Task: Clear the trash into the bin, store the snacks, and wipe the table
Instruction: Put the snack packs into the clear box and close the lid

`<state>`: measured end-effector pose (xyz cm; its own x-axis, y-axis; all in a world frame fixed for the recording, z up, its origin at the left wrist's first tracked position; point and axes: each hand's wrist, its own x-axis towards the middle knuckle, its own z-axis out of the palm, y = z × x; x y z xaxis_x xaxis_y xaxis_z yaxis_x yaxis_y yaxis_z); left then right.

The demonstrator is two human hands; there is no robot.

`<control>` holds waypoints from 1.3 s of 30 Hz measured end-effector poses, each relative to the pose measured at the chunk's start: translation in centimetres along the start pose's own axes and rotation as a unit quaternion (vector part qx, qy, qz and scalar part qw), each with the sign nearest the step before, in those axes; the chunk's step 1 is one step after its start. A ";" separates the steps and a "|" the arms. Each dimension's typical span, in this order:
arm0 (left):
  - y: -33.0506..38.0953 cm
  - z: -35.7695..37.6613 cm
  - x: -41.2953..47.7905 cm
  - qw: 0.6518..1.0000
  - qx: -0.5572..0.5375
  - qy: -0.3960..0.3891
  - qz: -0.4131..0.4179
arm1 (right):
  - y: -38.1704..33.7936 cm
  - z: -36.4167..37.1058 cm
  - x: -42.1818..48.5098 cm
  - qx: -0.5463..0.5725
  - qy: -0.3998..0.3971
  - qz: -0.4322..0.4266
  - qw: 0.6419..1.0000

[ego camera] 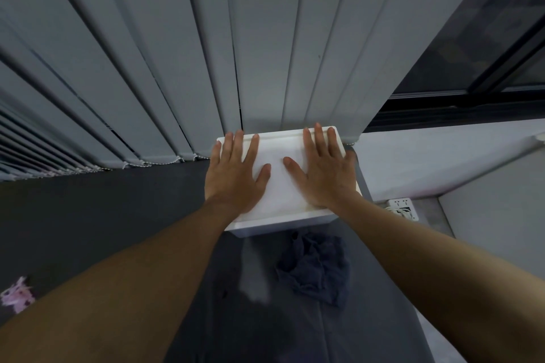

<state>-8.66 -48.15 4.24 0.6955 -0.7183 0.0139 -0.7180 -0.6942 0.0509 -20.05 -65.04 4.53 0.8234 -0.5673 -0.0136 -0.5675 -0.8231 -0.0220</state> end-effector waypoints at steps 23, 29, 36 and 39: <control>0.3 -0.5 0.1 0.999 -0.007 -0.010 -0.052 | 0.1 0.2 0.0 0.030 0.006 0.041 0.999; 0.2 -0.6 0.6 0.998 0.011 -0.024 -0.048 | 0.2 0.5 0.2 0.026 0.005 0.029 0.999; 0.4 -0.6 0.3 0.999 0.032 0.003 0.004 | 0.2 0.8 0.2 0.031 0.017 0.028 0.999; 0.2 -0.6 0.4 0.999 0.036 -0.017 0.017 | 0.1 0.8 0.2 0.029 0.017 0.026 0.999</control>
<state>-8.49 -48.54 4.81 0.6699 -0.7422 -0.0196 -0.7425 -0.6696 -0.0202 -19.90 -65.23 3.76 0.7917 -0.6106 0.0173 -0.6077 -0.7902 -0.0791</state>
